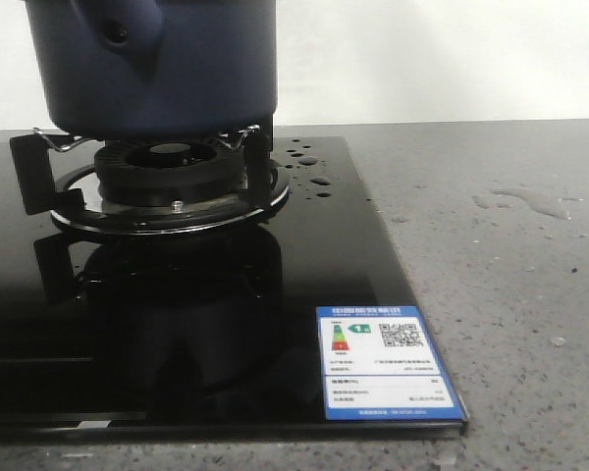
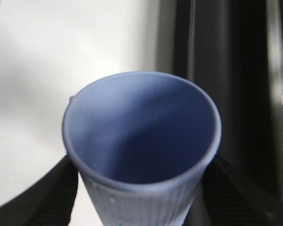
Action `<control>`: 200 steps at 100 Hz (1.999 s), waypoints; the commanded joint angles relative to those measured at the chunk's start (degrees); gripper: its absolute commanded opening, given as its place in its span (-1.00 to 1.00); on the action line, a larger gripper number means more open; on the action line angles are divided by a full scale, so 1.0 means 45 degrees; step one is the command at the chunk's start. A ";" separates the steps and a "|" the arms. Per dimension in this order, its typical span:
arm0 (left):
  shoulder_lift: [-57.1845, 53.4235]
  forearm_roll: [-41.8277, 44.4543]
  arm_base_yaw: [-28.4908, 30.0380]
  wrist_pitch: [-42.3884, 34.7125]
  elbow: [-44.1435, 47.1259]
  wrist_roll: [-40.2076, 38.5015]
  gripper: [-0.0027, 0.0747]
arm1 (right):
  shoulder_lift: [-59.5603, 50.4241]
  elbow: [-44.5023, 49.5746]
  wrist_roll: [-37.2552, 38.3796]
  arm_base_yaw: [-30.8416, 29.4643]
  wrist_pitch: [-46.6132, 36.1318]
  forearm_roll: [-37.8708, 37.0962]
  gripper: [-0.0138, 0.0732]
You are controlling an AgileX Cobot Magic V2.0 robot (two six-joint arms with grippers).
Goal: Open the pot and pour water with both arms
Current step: 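Tilt the cup with the right gripper to pour water into the pot, then return the cup to the countertop with the right gripper and release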
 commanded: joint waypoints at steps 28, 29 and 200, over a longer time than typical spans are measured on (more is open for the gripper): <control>-0.0262 -0.0987 0.0013 -0.0121 -0.0482 -0.0079 -0.20 | -0.1266 -0.0337 0.3418 0.0211 0.8319 0.4361 -0.45; -0.0262 -0.0961 0.0013 -0.0121 -0.0482 -0.0079 -0.20 | -0.1369 -0.0337 0.3448 0.0211 0.8401 0.4408 -0.45; -0.0262 -0.0721 0.0013 -0.0012 -0.0181 -0.0418 -0.20 | -0.6853 1.2558 0.4866 -0.5285 -0.6323 1.3381 0.81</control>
